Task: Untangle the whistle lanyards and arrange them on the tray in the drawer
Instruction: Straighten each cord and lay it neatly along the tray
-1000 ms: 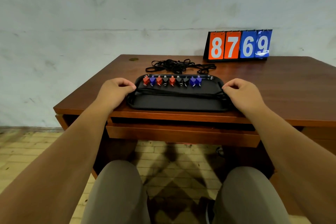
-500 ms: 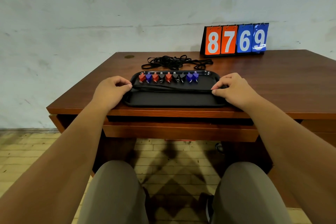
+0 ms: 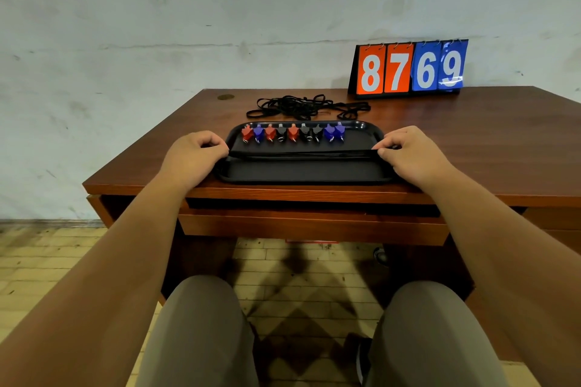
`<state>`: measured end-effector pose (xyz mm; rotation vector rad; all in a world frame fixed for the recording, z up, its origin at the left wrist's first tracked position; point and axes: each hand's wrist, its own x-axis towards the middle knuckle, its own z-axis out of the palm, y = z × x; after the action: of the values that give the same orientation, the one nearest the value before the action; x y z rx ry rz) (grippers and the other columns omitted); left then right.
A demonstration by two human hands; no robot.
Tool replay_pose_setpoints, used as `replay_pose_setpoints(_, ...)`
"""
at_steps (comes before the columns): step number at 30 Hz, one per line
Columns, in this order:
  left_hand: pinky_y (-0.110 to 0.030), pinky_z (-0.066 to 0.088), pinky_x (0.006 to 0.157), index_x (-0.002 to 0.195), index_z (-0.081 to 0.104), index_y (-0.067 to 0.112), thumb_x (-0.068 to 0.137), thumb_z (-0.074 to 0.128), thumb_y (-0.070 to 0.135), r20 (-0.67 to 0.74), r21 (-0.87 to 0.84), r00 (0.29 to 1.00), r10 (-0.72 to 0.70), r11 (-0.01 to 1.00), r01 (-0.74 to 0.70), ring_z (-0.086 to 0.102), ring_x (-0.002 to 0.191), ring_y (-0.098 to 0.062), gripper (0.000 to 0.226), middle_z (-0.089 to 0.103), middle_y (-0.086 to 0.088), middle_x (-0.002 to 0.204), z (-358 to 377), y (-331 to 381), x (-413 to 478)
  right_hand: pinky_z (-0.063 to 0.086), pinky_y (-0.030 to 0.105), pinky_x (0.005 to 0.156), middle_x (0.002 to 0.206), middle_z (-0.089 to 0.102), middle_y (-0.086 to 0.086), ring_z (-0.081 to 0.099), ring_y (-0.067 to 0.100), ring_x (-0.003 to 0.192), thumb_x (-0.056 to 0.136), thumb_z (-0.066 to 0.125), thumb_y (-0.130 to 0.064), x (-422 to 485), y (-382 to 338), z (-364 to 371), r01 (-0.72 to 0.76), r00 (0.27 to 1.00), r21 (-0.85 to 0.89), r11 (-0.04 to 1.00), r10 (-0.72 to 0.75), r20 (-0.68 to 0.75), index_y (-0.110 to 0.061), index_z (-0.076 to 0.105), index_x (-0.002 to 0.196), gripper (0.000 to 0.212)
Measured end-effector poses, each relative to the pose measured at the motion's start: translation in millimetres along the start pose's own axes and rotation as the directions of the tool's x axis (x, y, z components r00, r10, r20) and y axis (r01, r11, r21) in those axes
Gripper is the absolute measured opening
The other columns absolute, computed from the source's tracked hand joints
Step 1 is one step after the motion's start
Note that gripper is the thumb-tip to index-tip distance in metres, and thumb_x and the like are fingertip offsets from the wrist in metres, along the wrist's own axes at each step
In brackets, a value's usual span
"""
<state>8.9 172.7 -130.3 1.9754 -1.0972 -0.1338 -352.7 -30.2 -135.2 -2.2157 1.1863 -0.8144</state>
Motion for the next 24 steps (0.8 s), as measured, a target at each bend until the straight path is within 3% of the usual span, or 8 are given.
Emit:
replay_pose_setpoints(3, -0.025, 0.042, 0.076, 0.093, 0.079, 0.028, 0.097, 0.069, 0.030, 0.002, 0.008, 1.000, -0.002, 1.000, 0.002, 0.062, 0.097, -0.006, 0.011, 0.073, 0.013, 0.102, 0.9, -0.2, 0.3, 0.047, 0.021, 0.067, 0.111, 0.075, -0.004, 0.071, 0.017, 0.092, 0.104, 0.070, -0.022, -1.8, -0.7, -2.1, 0.008, 1.000, 0.036, 0.999, -0.008, 0.007, -0.025, 0.082, 0.118, 0.019)
replay_pose_setpoints(6, -0.027, 0.043, 0.078, 0.091, 0.079, 0.028, 0.096, 0.070, 0.029, -0.006, -0.008, 1.000, -0.010, 1.000, 0.010, 0.063, 0.097, -0.007, 0.010, 0.074, 0.013, 0.101, 1.2, -1.2, 0.3, 0.047, 0.023, 0.074, 0.116, 0.071, -0.005, 0.066, 0.011, 0.102, 0.100, 0.068, -0.017, -1.1, -2.9, -2.5, -0.009, 0.999, 0.074, 0.997, 0.006, 0.046, -0.024, 0.083, 0.114, 0.021)
replay_pose_setpoints(10, -0.026, 0.043, 0.075, 0.093, 0.079, 0.028, 0.097, 0.069, 0.030, -0.005, -0.009, 1.000, -0.005, 1.000, 0.005, 0.064, 0.096, -0.007, 0.011, 0.074, 0.013, 0.101, 0.8, -1.3, 0.0, 0.047, 0.029, 0.068, 0.104, 0.073, 0.001, 0.067, 0.017, 0.090, 0.099, 0.065, -0.013, 0.7, -2.3, -1.5, -0.089, 0.995, 0.082, 0.993, 0.085, 0.045, -0.024, 0.082, 0.099, 0.021)
replay_pose_setpoints(14, -0.024, 0.043, 0.073, 0.094, 0.079, 0.028, 0.098, 0.069, 0.030, -0.005, -0.004, 1.000, -0.002, 1.000, 0.002, 0.063, 0.096, -0.007, 0.011, 0.074, 0.013, 0.101, 1.4, -1.0, 0.1, 0.050, 0.031, 0.070, 0.105, 0.071, -0.002, 0.067, 0.020, 0.093, 0.099, 0.062, -0.017, -2.0, -1.9, -3.3, -0.124, 0.992, 0.061, 0.990, 0.126, -0.029, -0.030, 0.079, 0.101, 0.022)
replay_pose_setpoints(18, -0.025, 0.043, 0.074, 0.094, 0.079, 0.029, 0.098, 0.069, 0.029, -0.002, -0.004, 1.000, -0.002, 1.000, 0.002, 0.064, 0.096, -0.009, 0.011, 0.074, 0.012, 0.101, 1.5, -1.1, 0.1, 0.059, 0.041, 0.082, 0.108, 0.073, -0.005, 0.069, 0.022, 0.094, 0.099, 0.059, -0.017, -4.5, -2.9, -3.6, -0.163, 0.980, 0.165, 0.973, 0.179, -0.085, -0.035, 0.078, 0.105, 0.028)
replay_pose_setpoints(24, -0.026, 0.044, 0.079, 0.096, 0.079, 0.029, 0.100, 0.069, 0.028, 0.016, -0.026, 1.000, -0.024, 0.999, 0.024, 0.063, 0.099, -0.007, 0.011, 0.073, 0.012, 0.105, 1.6, -1.4, 2.7, 0.051, 0.037, 0.064, 0.098, 0.074, 0.000, 0.061, 0.019, 0.070, 0.100, 0.048, -0.020, -4.4, -6.9, -4.9, -0.207, 0.972, 0.215, 0.954, 0.226, -0.066, -0.040, 0.074, 0.111, 0.034)
